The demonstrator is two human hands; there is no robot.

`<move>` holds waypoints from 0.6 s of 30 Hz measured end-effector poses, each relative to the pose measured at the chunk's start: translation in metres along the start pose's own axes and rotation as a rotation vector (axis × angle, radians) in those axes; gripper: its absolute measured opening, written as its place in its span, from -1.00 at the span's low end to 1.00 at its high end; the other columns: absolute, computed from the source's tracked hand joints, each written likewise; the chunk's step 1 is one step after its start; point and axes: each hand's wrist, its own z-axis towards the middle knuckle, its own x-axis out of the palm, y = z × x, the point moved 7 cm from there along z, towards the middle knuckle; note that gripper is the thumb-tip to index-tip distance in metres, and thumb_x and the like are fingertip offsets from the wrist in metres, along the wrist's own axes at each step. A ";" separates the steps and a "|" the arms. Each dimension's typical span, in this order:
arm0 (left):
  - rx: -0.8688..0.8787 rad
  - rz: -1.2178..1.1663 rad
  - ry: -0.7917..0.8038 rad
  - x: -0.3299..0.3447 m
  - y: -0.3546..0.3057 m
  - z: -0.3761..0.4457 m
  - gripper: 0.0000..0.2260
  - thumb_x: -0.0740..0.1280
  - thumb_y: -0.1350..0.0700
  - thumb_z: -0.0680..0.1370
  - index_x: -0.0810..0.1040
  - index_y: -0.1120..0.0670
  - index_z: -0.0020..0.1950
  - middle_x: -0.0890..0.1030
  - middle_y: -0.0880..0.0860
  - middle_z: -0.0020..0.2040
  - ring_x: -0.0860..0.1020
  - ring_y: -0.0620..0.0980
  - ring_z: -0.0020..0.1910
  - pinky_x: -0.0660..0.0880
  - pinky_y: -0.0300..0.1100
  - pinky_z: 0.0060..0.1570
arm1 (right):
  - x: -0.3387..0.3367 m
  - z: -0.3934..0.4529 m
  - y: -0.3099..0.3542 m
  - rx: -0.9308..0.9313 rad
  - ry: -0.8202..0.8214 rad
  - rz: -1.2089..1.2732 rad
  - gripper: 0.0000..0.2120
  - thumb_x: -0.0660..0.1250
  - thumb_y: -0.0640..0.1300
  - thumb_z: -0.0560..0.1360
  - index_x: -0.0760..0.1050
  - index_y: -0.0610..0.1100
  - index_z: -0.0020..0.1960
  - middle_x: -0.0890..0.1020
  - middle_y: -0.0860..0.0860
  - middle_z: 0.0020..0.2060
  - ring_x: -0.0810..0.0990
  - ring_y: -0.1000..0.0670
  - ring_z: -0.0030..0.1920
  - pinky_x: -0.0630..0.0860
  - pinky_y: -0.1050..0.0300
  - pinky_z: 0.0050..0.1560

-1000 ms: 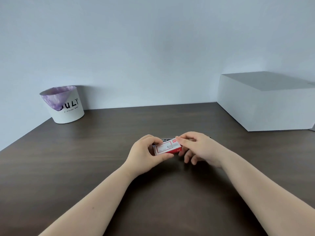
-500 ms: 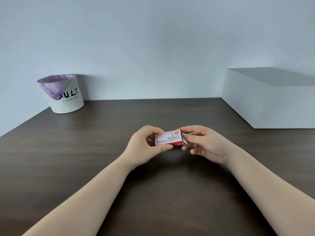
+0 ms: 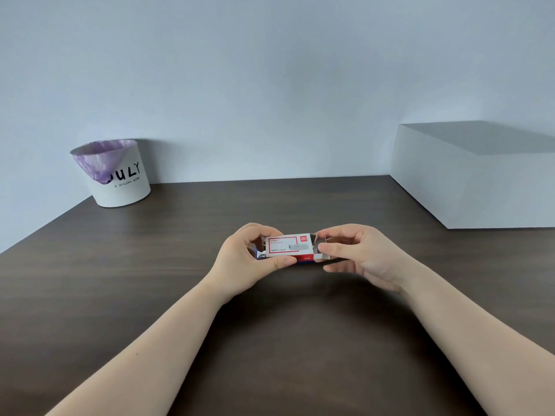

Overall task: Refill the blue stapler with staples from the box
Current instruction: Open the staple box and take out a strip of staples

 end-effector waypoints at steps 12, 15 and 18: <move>-0.047 -0.060 0.061 -0.014 -0.024 0.004 -0.53 0.51 -0.11 0.14 0.61 -0.02 0.01 0.70 -0.01 -0.03 0.66 -0.06 -0.01 0.60 -0.06 0.06 | -0.005 -0.002 0.004 0.030 -0.019 -0.184 -0.76 0.43 -0.21 0.43 0.58 -0.11 0.09 0.69 -0.05 -0.13 0.67 0.03 -0.21 0.61 0.17 -0.30; -0.048 -0.066 0.070 -0.015 -0.027 0.006 -0.53 0.52 -0.09 0.14 0.61 0.00 0.01 0.71 -0.01 -0.04 0.67 -0.05 -0.02 0.61 -0.07 0.05 | -0.009 -0.005 0.021 -0.110 -0.101 -0.499 -0.74 0.44 -0.10 0.42 0.59 0.02 0.11 0.66 0.10 -0.05 0.58 0.22 -0.33 0.46 0.33 -0.36; -0.048 -0.096 0.064 -0.017 -0.028 0.007 -0.54 0.52 -0.07 0.13 0.62 0.00 0.00 0.72 -0.02 -0.07 0.68 -0.05 -0.05 0.61 -0.12 0.02 | -0.006 -0.008 0.035 -0.253 -0.114 -0.710 -0.79 0.44 -0.08 0.42 0.59 0.12 0.04 0.61 0.20 -0.06 0.56 0.12 -0.18 0.41 0.43 -0.26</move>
